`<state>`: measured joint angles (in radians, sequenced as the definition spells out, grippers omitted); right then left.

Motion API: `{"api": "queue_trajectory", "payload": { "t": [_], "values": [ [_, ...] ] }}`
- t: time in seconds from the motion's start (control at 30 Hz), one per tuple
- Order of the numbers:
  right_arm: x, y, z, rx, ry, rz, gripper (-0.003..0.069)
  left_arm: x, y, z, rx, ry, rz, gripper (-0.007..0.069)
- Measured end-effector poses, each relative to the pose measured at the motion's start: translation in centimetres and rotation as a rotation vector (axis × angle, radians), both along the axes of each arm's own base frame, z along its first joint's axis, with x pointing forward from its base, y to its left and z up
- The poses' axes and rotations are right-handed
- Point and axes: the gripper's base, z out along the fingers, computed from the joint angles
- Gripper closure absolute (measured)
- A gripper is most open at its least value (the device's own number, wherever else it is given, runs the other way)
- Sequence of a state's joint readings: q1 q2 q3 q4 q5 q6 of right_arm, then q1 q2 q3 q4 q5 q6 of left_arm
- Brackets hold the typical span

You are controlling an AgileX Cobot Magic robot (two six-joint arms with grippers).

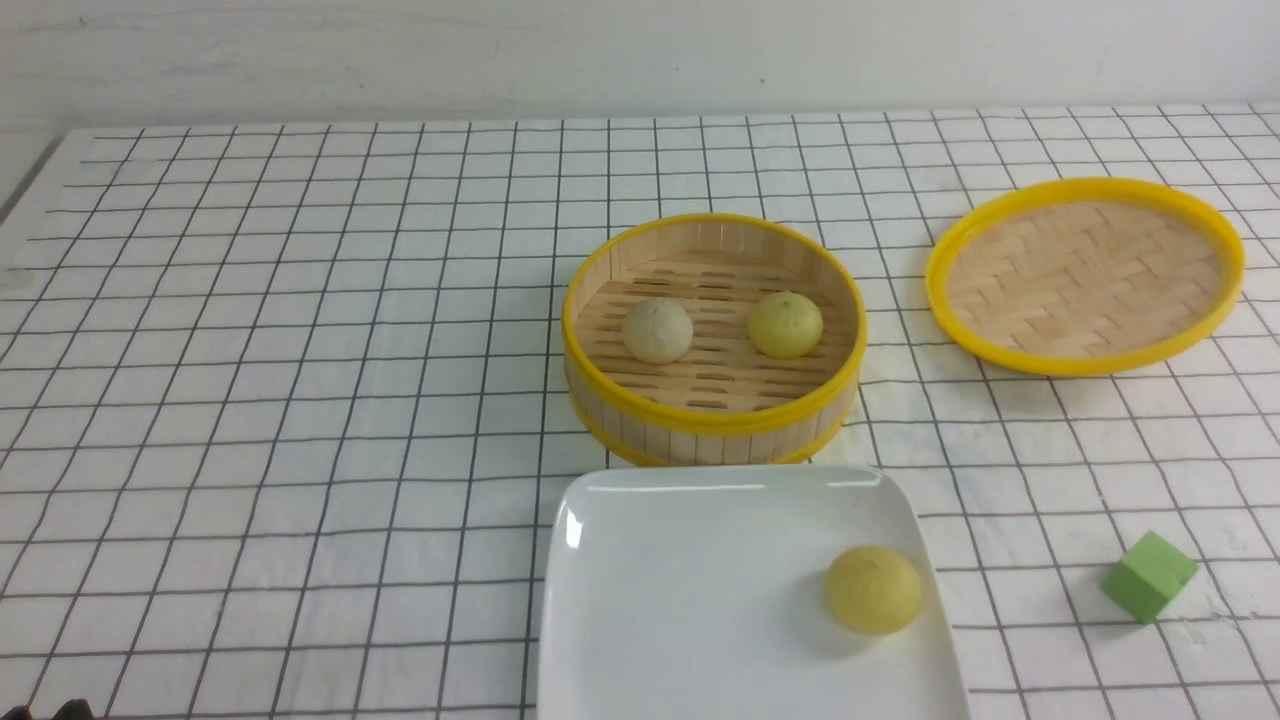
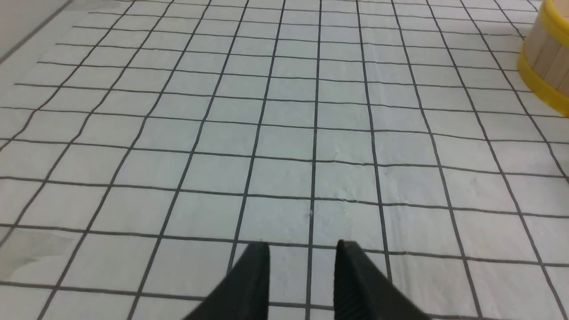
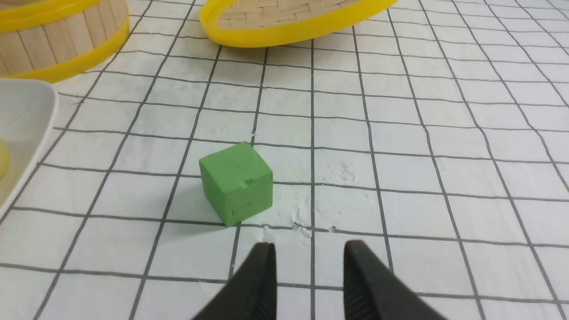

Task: Put the steamed buns into the plate on the white-black tablecloth.
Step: 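Reach toward a bun in the bamboo steamer with the right gripper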

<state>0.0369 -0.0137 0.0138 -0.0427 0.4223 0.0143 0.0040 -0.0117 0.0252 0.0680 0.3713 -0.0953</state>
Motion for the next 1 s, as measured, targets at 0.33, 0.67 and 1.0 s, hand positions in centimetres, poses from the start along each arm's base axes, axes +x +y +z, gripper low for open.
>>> {"api": "queue_trajectory", "payload": {
  "t": [0.33, 0.67, 1.0],
  "values": [
    [0.0, 0.0, 0.0, 0.000, 0.000, 0.000, 0.0419, 0.0, 0.1, 0.0, 0.024, 0.000, 0.002, 0.0384],
    [0.0, -0.1, 0.0, -0.033, -0.003, -0.003, 0.0419, 0.0, -0.7, 0.0, -0.406, 0.002, 0.048, 0.0384],
    [0.2, 1.3, 0.9, 0.758, -0.057, -0.065, 0.0419, 0.0, -2.2, 0.6, -1.391, 0.067, 0.159, 0.0384]
  ]
}}
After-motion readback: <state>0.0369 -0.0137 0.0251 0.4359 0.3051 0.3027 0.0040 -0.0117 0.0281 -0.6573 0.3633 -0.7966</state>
